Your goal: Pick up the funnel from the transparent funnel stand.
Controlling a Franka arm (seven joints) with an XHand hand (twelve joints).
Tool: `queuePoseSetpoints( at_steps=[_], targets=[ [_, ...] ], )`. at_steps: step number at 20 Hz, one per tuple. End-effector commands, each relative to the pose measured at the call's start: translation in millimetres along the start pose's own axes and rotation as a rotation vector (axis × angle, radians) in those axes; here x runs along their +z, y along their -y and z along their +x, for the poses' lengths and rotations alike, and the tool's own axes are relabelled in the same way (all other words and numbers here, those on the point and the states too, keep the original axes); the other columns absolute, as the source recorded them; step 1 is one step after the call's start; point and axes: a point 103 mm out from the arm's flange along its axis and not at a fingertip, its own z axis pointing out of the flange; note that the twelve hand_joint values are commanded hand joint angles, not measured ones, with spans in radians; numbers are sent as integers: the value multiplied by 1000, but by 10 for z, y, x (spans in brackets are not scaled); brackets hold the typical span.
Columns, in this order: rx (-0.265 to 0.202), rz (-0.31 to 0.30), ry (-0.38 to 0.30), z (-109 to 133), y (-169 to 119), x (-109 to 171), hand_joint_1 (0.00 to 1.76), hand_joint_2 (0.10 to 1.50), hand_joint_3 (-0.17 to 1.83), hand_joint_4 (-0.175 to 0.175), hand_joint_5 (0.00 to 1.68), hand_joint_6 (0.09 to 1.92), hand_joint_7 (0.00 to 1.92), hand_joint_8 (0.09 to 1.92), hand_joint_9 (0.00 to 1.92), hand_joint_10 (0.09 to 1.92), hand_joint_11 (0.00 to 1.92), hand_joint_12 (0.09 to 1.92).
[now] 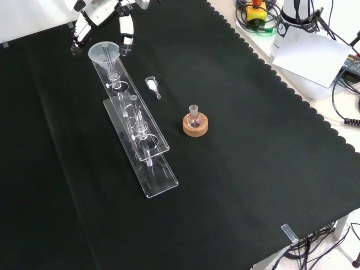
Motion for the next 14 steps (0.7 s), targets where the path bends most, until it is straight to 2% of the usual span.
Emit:
queuePoseSetpoints(
  at_steps=[1, 7, 14],
  targets=[
    [10, -29, 51, 4, -14, 104, 628, 660, 411, -31, 149, 87, 48, 699, 252, 798, 350, 1435],
    [14, -17, 91, 28, -63, 130, 666, 648, 422, -31, 136, 87, 34, 692, 253, 795, 366, 1428],
    [19, -7, 123, 41, -99, 145, 730, 619, 472, -14, 152, 87, 39, 691, 284, 803, 417, 1400]
  ],
)
